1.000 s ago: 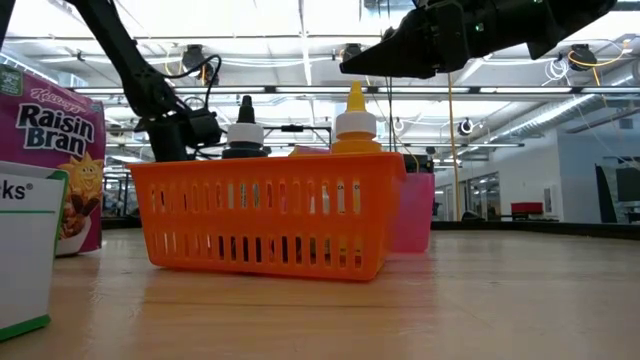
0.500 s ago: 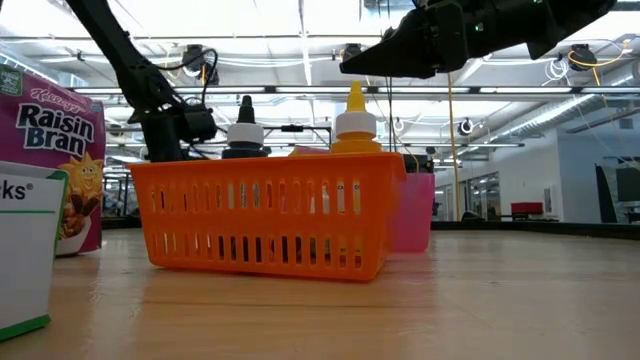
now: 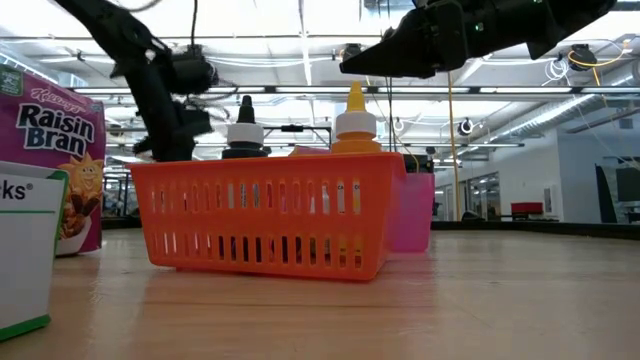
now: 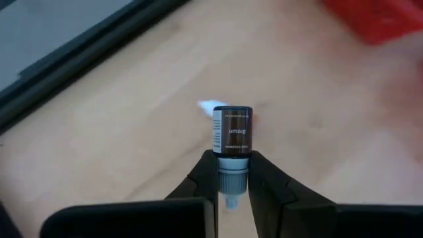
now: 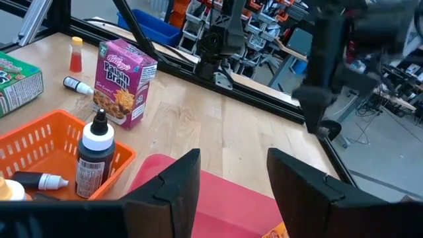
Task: Pick & Place Kitchen Items
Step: Put the small brown food coloring bottle into the orange bin, then put the small orange food coloring bottle into the orange bin
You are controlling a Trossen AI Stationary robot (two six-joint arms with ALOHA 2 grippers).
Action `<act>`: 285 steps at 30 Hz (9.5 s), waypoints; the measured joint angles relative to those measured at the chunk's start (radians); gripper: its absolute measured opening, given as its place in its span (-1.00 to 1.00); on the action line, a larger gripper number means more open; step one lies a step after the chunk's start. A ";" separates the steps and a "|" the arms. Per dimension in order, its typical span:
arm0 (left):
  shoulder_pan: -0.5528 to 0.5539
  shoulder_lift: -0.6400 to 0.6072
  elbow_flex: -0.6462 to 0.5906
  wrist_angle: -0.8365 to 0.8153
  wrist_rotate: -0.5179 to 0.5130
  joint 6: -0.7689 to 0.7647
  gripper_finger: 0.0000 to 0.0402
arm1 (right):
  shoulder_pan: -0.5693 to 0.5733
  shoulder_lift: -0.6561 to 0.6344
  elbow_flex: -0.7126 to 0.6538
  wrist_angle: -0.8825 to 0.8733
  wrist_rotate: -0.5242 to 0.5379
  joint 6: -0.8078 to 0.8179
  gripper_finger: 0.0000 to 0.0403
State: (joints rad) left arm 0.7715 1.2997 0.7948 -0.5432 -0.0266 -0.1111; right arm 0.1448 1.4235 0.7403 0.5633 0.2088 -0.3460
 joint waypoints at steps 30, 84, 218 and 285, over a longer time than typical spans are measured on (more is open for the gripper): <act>-0.773 -0.169 0.001 0.079 0.000 -0.165 -0.79 | -0.001 0.000 0.000 0.000 0.004 0.020 -0.16; -1.203 0.232 0.002 0.669 -0.035 -0.332 -0.38 | -0.017 0.000 0.000 -0.015 0.003 0.020 -0.16; -0.090 0.420 0.007 0.255 -0.211 -0.691 -0.08 | -0.016 0.000 0.000 -0.046 -0.001 0.051 -0.16; -1.145 -0.018 0.001 0.563 -0.110 -0.204 -0.70 | -0.017 0.000 0.000 -0.053 0.003 0.096 -0.16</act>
State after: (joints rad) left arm -0.3738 1.2812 0.7956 0.0202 -0.1365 -0.3149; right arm 0.1276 1.4235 0.7406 0.5106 0.2123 -0.2504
